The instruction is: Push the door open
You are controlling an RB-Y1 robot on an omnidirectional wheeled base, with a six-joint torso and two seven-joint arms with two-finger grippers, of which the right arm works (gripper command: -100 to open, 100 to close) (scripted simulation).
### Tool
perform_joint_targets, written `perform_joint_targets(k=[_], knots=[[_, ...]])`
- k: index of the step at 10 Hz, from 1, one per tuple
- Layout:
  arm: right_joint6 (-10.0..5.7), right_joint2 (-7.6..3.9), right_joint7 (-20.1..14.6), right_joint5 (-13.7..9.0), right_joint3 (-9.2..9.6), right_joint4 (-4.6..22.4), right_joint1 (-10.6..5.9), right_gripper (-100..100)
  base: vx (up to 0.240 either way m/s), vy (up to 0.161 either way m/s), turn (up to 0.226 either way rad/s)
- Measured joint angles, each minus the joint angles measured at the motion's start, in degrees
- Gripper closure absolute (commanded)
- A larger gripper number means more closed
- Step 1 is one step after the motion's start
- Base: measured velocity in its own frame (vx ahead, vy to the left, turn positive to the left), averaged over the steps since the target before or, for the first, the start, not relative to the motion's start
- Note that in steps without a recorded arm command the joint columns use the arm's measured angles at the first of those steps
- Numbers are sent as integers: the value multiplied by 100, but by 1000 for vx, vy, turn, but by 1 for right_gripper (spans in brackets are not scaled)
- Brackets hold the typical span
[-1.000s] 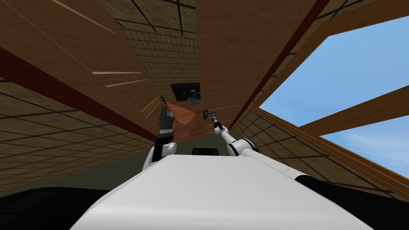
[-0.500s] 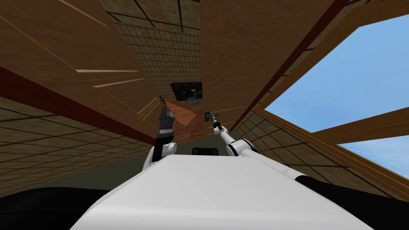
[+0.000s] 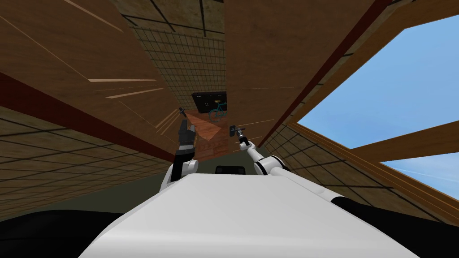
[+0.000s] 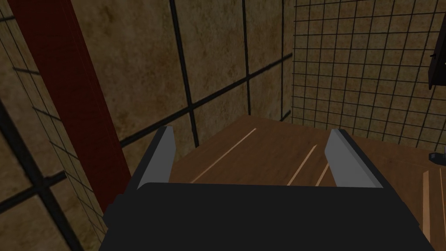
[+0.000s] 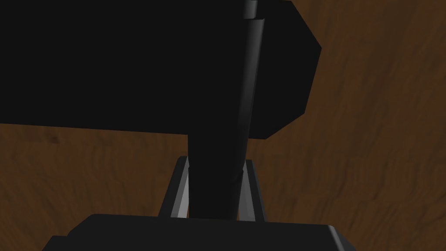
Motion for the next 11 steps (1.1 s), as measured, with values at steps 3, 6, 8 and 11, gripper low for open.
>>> perform_joint_targets(k=[3,6,8,11], knots=[[5,-25,38,-22,-69,84,48,100,130,88,-33],[19,-95,65,-56,-168,93,24,100,156,110,-37],[61,-130,141,-87,-289,-3,67,100,173,153,-67],[47,-216,153,-110,-362,-72,88,100,71,54,-15]])
